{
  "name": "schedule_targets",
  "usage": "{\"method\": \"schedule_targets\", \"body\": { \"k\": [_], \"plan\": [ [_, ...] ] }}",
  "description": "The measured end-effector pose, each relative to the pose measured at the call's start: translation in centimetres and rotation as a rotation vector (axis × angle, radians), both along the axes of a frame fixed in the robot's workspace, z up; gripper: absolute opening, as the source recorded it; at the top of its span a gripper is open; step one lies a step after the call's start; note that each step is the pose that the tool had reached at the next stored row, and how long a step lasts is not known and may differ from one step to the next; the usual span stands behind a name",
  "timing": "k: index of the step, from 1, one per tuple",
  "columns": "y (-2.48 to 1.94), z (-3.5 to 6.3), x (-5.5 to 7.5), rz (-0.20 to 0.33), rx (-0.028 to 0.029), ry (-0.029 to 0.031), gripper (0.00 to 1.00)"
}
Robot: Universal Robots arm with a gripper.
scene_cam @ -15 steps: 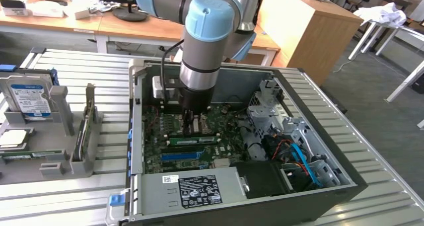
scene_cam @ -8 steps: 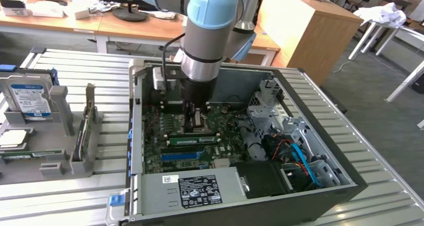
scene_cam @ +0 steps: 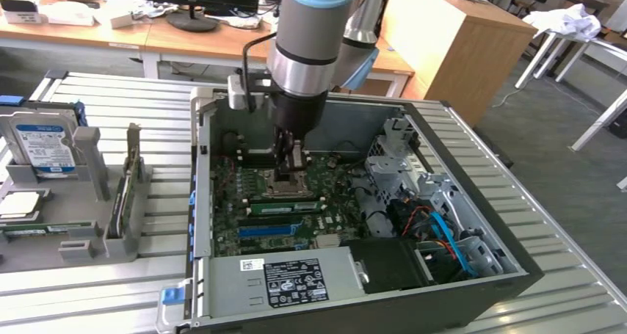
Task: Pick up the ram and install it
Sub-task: 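Press down the ram until it locks into place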
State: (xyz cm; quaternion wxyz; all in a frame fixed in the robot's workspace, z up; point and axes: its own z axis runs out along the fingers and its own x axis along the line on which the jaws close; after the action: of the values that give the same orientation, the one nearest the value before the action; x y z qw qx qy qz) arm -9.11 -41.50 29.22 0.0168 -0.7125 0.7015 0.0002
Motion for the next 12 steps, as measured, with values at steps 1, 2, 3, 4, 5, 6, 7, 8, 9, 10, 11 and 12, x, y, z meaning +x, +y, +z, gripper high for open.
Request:
{"method": "schedule_targets", "body": {
  "k": [1, 2, 3, 4, 5, 6, 7, 8, 9, 10, 11, 12],
  "plan": [
    [0.0, 0.49, 0.0, 0.0, 0.0001, 0.0, 0.11],
    [0.0, 0.93, 0.0, 0.0, 0.0002, -0.0001, 0.11],
    [0.0, 1.39, 0.0, 0.0, 0.0001, 0.0, 0.11],
    [0.0, 1.84, 0.0, 0.0, 0.0001, -0.0001, 0.11],
    [0.0, 2.29, 0.0, 0.0, 0.0, 0.0, 0.11],
    [0.0, 2.73, 0.0, 0.0, 0.0002, -0.0001, 0.11],
    [0.0, 3.17, 0.0, 0.0, 0.0001, 0.0, 0.11],
    [0.0, 3.55, 0.0, 0.0, 0.0001, 0.0, 0.11],
    [0.0, 3.89, 0.0, 0.0, 0.0001, 0.0, 0.11],
    [0.0, 4.17, 0.0, 0.0, 0.0001, 0.0, 0.11],
    [0.0, 4.42, 0.0, 0.0, 0.0002, -0.0001, 0.11],
    [0.0, 4.62, 0.0, 0.0, 0.0, 0.0, 0.11]
  ]
}}
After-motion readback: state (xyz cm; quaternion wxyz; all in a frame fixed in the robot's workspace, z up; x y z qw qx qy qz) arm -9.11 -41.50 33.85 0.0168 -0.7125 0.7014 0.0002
